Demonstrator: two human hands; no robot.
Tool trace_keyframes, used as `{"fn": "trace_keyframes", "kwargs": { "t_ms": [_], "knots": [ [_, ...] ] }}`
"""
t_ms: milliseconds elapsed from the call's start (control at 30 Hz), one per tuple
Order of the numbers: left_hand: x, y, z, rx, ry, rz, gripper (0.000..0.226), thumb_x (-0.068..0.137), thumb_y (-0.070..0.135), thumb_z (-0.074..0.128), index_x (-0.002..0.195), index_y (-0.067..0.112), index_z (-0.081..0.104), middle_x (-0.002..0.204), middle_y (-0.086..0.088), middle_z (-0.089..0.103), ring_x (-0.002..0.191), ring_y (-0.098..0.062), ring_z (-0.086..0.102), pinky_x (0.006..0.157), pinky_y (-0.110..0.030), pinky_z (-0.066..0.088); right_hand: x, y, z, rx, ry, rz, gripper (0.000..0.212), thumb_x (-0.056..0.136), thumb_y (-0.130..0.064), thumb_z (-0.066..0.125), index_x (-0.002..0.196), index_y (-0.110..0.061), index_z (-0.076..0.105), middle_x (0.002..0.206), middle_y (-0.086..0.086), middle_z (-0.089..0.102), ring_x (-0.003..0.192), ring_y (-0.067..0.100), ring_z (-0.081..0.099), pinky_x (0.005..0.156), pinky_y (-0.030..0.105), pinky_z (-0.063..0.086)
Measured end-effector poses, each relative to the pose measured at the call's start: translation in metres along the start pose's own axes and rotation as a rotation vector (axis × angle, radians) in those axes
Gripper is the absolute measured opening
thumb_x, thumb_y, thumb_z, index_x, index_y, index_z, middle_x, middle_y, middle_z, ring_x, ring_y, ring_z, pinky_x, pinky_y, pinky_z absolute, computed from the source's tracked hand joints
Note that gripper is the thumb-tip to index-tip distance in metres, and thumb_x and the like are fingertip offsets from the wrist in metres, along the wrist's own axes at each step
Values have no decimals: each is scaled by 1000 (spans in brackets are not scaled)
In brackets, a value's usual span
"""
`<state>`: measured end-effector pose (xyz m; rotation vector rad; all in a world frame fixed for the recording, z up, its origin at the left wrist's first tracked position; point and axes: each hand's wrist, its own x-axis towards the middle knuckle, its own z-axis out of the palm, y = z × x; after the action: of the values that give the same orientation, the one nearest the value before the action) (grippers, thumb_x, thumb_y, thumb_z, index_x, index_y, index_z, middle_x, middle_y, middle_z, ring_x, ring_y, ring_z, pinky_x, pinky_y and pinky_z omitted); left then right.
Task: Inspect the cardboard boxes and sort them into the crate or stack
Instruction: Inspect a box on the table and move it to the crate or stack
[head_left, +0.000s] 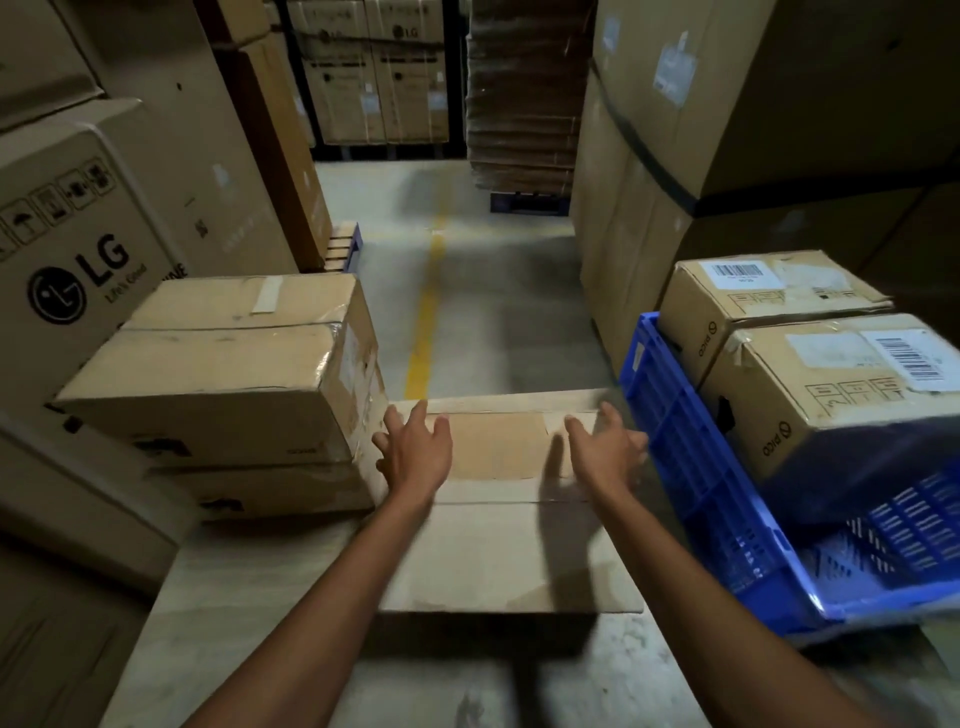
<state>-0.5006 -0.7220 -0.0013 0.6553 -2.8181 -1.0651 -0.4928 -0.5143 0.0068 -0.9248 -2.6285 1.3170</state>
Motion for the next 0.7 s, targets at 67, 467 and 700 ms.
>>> {"fn": "trace_keyframes", "kwargs": {
  "t_ms": [67, 467, 700],
  "knots": [
    [-2, 7, -12, -51, 51, 40, 42, 100, 43, 45, 136, 24, 54, 150, -8, 30, 133, -34, 28, 105, -49, 34, -5, -5, -11, 78, 56, -16, 58, 91, -52, 62, 143, -36, 43, 144, 12, 32, 128, 33, 40, 102, 53, 44],
    [-47, -36, -22, -252, 179, 243, 20, 89, 27, 68, 106, 18, 62, 115, 2, 34, 106, -24, 53, 87, -35, 54, -53, 33, -32, 318, 228, -25, 36, 87, -33, 75, 103, -19, 47, 119, 3, 36, 99, 23, 55, 62, 20, 41],
    [-79, -66, -17, 70, 277, 519, 17, 84, 14, 72, 101, 12, 69, 115, -11, 54, 106, -30, 49, 81, -44, 53, -74, 54, -23, -188, 352, -240, 21, 84, -32, 73, 99, -25, 61, 133, 3, 45, 127, 23, 48, 118, 61, 9]
  ]
}}
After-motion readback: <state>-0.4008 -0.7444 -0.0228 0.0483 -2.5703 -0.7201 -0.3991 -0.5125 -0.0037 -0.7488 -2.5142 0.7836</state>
